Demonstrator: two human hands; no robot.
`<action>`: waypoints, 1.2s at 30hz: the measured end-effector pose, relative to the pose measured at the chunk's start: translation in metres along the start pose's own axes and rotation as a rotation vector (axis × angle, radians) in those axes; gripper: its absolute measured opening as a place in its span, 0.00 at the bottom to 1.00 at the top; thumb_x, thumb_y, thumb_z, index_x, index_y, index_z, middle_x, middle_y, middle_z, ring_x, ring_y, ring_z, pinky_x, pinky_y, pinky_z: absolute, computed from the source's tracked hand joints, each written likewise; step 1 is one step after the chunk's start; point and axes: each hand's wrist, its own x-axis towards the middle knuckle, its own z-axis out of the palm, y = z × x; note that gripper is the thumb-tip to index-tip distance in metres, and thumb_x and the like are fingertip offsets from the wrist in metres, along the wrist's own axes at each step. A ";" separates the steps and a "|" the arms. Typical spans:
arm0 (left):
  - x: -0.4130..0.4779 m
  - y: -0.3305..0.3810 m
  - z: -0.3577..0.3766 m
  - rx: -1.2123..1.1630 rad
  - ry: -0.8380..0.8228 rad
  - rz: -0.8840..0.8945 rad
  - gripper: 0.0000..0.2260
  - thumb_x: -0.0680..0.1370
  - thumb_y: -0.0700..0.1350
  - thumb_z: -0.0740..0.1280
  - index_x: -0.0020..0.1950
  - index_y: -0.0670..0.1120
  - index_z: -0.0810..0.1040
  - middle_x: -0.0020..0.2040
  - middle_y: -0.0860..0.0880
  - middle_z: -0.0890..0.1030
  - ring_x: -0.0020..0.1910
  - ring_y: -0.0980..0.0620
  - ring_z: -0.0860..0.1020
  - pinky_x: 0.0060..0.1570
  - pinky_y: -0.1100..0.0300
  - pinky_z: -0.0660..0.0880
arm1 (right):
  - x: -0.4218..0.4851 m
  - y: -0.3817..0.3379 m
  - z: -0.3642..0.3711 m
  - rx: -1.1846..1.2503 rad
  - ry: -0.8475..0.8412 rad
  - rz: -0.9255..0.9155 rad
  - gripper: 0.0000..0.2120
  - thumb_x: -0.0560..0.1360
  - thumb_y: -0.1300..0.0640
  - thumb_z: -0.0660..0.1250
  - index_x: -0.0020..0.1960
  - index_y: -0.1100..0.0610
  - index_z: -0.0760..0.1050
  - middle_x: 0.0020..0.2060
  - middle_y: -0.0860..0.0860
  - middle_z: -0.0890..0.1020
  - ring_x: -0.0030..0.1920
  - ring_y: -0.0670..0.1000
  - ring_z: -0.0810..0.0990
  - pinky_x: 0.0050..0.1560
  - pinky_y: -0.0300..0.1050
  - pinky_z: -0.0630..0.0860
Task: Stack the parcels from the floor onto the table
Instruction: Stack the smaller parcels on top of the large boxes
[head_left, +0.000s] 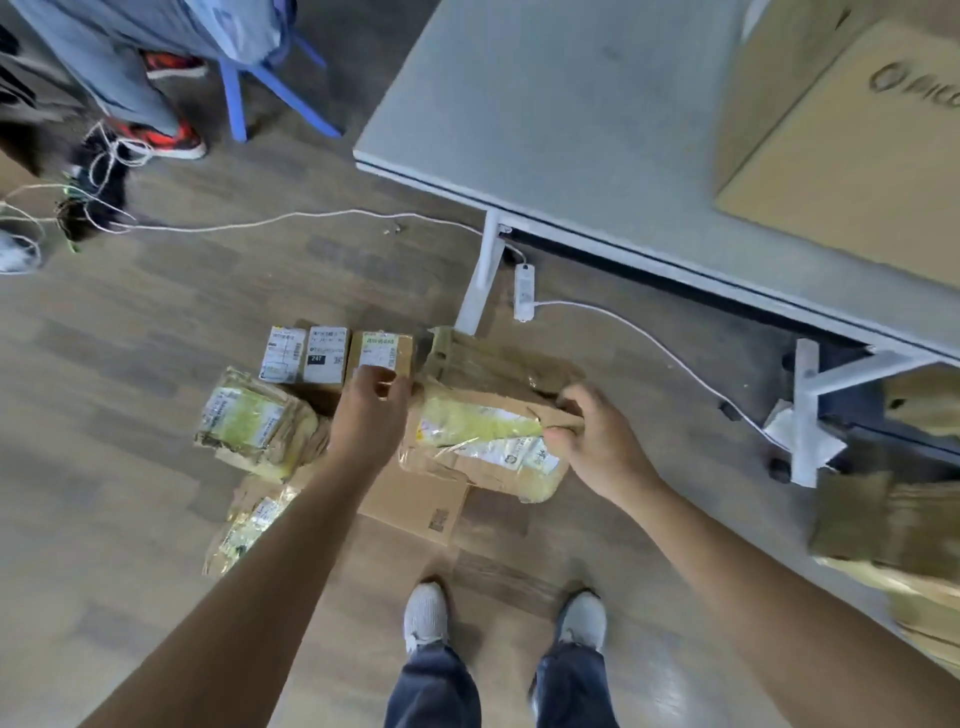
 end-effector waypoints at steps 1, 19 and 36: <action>-0.008 0.015 -0.012 -0.024 -0.046 -0.025 0.12 0.79 0.51 0.60 0.54 0.45 0.76 0.45 0.52 0.78 0.44 0.51 0.76 0.44 0.54 0.74 | -0.011 -0.014 -0.017 -0.004 0.009 -0.018 0.12 0.70 0.60 0.69 0.49 0.49 0.70 0.50 0.47 0.74 0.45 0.46 0.73 0.39 0.32 0.65; -0.141 0.320 -0.038 0.035 -0.352 0.298 0.15 0.78 0.53 0.65 0.43 0.41 0.77 0.37 0.47 0.82 0.28 0.52 0.82 0.28 0.62 0.79 | -0.125 -0.105 -0.323 0.005 0.514 -0.328 0.14 0.73 0.65 0.70 0.52 0.49 0.76 0.67 0.43 0.64 0.61 0.26 0.66 0.57 0.23 0.62; -0.244 0.497 0.085 0.319 -0.128 0.620 0.16 0.81 0.50 0.58 0.42 0.40 0.75 0.43 0.41 0.79 0.43 0.41 0.79 0.46 0.47 0.78 | -0.169 -0.006 -0.519 0.522 0.465 -0.291 0.12 0.81 0.50 0.62 0.63 0.39 0.69 0.59 0.37 0.75 0.60 0.40 0.75 0.62 0.46 0.73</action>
